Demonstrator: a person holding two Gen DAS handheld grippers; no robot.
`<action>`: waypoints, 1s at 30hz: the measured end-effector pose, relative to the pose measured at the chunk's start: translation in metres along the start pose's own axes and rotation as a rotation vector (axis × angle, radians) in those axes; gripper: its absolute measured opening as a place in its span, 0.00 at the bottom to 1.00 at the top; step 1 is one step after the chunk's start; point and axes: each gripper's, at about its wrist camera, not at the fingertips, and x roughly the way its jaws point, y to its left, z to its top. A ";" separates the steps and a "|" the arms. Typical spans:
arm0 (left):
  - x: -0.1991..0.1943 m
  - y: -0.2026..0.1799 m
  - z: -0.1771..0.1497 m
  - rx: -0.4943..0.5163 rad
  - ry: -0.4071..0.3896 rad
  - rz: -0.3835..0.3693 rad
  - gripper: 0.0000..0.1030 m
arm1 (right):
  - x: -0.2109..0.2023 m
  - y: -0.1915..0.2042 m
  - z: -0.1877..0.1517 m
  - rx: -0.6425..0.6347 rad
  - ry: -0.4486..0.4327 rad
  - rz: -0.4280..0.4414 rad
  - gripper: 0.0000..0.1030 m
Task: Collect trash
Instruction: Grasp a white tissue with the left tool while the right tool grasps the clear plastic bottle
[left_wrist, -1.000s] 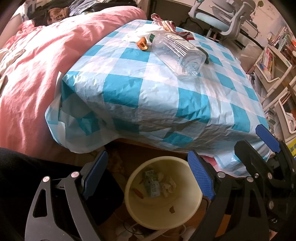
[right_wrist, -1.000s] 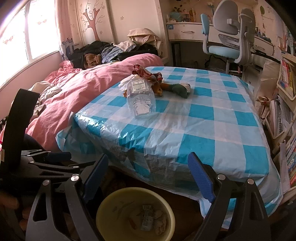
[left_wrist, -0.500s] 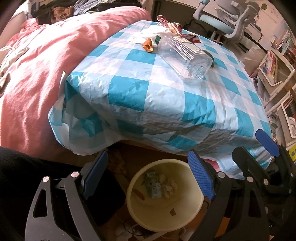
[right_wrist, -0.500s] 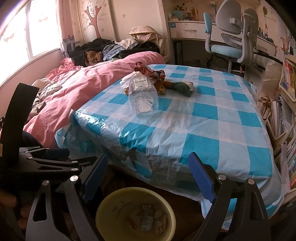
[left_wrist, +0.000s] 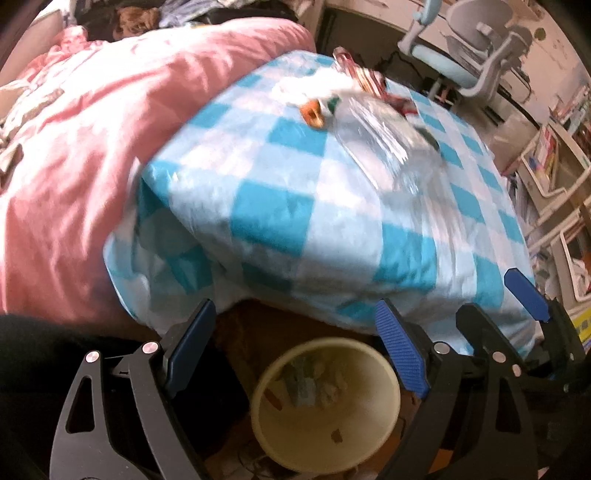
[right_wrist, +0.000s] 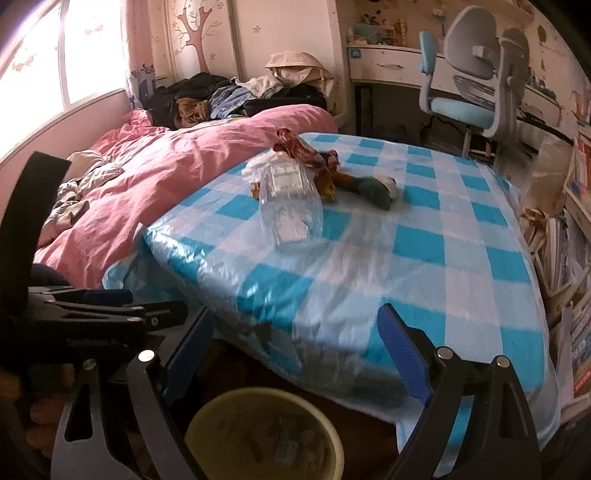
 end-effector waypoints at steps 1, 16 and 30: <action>-0.003 0.002 0.006 -0.006 -0.015 0.006 0.82 | 0.004 0.001 0.005 -0.012 -0.001 0.003 0.84; 0.010 0.008 0.117 -0.019 -0.076 0.021 0.86 | 0.082 0.015 0.062 -0.144 0.014 -0.010 0.84; 0.089 -0.042 0.208 0.170 -0.008 -0.011 0.59 | 0.089 -0.016 0.071 -0.064 0.044 0.048 0.57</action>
